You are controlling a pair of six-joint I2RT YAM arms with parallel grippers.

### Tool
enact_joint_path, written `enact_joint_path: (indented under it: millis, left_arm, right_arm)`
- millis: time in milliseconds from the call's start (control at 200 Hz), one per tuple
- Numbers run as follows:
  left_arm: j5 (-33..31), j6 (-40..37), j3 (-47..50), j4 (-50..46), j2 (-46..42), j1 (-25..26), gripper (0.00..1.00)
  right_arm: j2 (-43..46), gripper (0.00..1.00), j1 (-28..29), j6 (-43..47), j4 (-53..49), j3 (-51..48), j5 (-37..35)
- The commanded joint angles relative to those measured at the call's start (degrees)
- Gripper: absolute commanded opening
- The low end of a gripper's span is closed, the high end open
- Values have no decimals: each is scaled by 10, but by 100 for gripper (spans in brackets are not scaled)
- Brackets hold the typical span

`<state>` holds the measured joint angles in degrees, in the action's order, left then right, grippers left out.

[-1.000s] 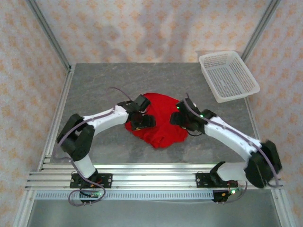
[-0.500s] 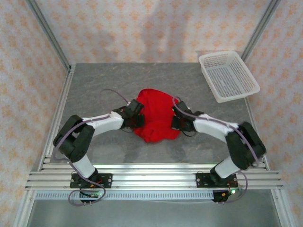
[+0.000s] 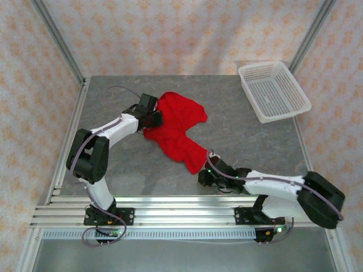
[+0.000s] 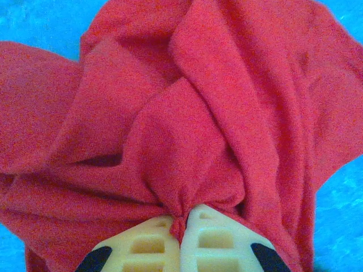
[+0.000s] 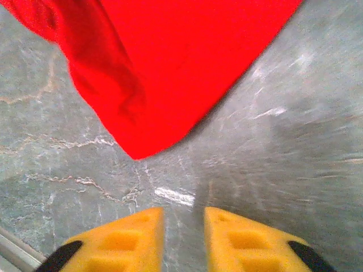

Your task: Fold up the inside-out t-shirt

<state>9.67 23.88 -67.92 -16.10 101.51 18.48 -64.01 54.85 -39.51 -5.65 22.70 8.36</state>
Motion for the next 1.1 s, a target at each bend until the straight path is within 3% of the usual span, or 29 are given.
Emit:
enact_joint_path:
  millis: [0, 110, 220, 390, 520, 615, 761, 916, 976, 1091]
  left_arm:
    - [-5, -11, 32, 4, -26, -5, 17]
    - [-23, -15, 52, -22, -75, -5, 37]
    - [-21, -10, 73, -39, -130, -5, 47]
    - [-52, -15, 94, -77, -160, -5, 49]
    - [-38, -18, 103, -82, -150, -5, 49]
    - [-20, -3, 119, -60, -144, -4, 48]
    - [-2, 20, 141, -23, -138, -4, 49]
    - [-1, 15, 140, -20, -128, -4, 49]
    - [-3, 13, 139, -23, -126, -4, 49]
    - [-9, 13, 140, -23, -129, -4, 49]
  right_arm:
    - [102, 42, -8, -14, -103, 35, -144]
    - [103, 46, -50, 66, -109, 65, -175]
    - [-4, 50, -102, 143, -118, 128, -155]
    - [-207, 44, -126, 287, -203, 279, -139]
    - [-325, 35, -128, 323, -285, 377, -130]
    - [-359, 36, -129, 314, -304, 391, -137]
    - [-389, 47, -129, 311, -318, 394, -133]
    - [-406, 46, -129, 307, -319, 406, -118]
    - [-420, 41, -129, 302, -323, 413, -113]
    - [-435, 18, -129, 277, -330, 419, -104]
